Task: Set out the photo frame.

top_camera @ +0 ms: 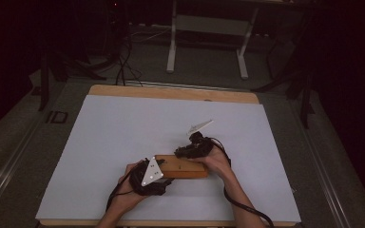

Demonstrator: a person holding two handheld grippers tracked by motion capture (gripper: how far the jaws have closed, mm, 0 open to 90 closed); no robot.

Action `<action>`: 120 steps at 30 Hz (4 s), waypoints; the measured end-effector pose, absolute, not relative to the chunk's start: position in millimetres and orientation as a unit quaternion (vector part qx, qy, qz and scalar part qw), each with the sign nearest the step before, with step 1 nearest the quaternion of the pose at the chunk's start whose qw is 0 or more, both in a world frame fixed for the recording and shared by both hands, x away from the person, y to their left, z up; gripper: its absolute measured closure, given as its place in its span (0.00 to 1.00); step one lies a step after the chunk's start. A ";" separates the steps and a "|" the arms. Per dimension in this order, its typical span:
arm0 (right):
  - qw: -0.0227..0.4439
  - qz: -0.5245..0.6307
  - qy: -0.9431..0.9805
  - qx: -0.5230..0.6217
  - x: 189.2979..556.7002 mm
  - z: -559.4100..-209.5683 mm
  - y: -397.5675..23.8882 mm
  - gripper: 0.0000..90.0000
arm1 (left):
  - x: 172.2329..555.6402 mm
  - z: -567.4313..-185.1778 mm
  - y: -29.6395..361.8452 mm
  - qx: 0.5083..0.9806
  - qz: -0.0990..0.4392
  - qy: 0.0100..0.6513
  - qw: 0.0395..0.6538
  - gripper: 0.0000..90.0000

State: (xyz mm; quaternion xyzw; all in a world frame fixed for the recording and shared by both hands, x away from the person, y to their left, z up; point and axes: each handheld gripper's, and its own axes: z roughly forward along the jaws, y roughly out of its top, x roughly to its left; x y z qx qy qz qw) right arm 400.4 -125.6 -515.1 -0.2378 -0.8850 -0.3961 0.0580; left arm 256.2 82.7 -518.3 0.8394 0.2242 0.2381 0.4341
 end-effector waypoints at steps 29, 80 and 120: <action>0.010 -0.412 -0.878 -0.243 388.2 -497.2 -147.9 0.70 | 261.2 -512.7 86.5 0.831 0.230 0.236 0.449 0.40; -0.083 -0.414 -0.861 -0.284 367.4 -493.5 -212.2 0.73 | 267.8 -509.0 87.7 0.821 0.215 0.253 0.465 0.42; -0.094 -0.424 -0.876 -0.210 349.7 -507.7 -202.3 0.46 | 275.1 -501.5 97.1 0.796 0.179 0.269 0.512 0.48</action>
